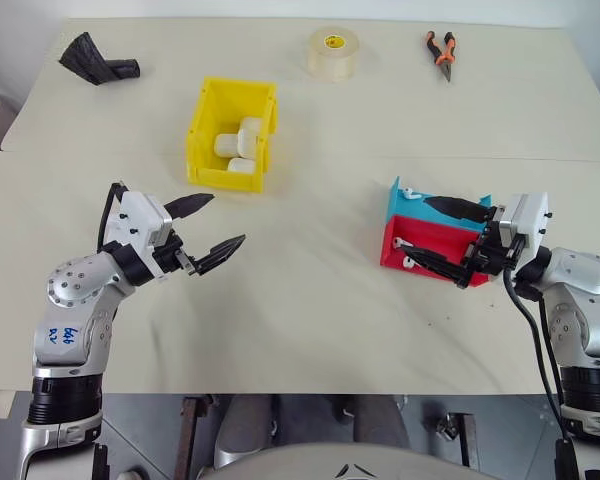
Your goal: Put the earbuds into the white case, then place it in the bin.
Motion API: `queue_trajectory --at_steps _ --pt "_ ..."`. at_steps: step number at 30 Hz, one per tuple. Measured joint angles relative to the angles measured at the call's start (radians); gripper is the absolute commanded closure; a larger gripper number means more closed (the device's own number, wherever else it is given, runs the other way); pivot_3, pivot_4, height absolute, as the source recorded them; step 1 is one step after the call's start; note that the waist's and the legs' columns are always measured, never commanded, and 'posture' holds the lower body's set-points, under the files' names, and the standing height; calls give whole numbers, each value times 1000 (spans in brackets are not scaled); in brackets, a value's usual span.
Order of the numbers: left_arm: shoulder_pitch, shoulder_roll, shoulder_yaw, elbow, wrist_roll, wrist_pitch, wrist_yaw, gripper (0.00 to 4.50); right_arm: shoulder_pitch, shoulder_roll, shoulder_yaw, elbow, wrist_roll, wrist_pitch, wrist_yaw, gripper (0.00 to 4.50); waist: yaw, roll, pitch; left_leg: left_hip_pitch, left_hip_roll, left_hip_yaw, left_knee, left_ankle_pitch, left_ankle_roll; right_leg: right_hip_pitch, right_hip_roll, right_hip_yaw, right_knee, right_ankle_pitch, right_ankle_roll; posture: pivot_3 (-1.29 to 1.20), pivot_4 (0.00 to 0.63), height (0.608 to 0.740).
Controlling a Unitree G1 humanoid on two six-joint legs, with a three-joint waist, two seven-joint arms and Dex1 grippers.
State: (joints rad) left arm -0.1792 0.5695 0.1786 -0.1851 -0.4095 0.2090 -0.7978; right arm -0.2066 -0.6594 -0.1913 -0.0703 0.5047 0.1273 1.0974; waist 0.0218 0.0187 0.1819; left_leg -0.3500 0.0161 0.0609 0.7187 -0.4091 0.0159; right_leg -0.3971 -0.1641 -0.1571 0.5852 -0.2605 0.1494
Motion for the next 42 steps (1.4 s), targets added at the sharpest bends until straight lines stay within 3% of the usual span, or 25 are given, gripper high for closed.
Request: queue_trajectory --at_steps 14,21,26,30,35,38,42 --pt "12 -3 -1 -3 1 0 13 38 0 0 16 0 0 1 8 0 0 0 0 0 0 0 0 0 0 0 0 0 0 0 0 0 150 740" --pt "73 0 44 -46 -19 35 48 38 -11 -5 37 3 3 0 90 0 -1 0 0 0 0 0 0 0 0 0 0 0 0 0 0 0 150 740" --pt "200 -30 133 -145 -23 67 159 38 -81 54 72 29 29 -34 143 0 -14 0 0 1 1 0 -1 0 0 0 0 0 0 0 0 0 150 740" --pt "362 -110 219 -265 5 90 312 38 -140 143 115 38 51 -51 163 0 -23 0 0 0 1 -1 -1 0 0 0 0 0 0 0 0 0 150 740" --pt "549 -235 368 -400 10 168 498 38 -167 164 143 39 75 -54 196 0 -18 -1 0 -1 1 -3 0 0 0 1 0 0 -1 0 0 0 150 740" --pt "590 -288 432 -441 -21 245 588 38 -168 164 144 39 78 -54 202 0 -9 -1 0 0 1 -3 1 0 0 1 0 0 0 0 0 0 150 740" --pt "573 -279 451 -462 -72 373 653 38 -168 160 143 39 79 -50 206 0 -1 -1 0 0 0 -2 1 0 0 0 0 0 0 0 0 0 150 740"
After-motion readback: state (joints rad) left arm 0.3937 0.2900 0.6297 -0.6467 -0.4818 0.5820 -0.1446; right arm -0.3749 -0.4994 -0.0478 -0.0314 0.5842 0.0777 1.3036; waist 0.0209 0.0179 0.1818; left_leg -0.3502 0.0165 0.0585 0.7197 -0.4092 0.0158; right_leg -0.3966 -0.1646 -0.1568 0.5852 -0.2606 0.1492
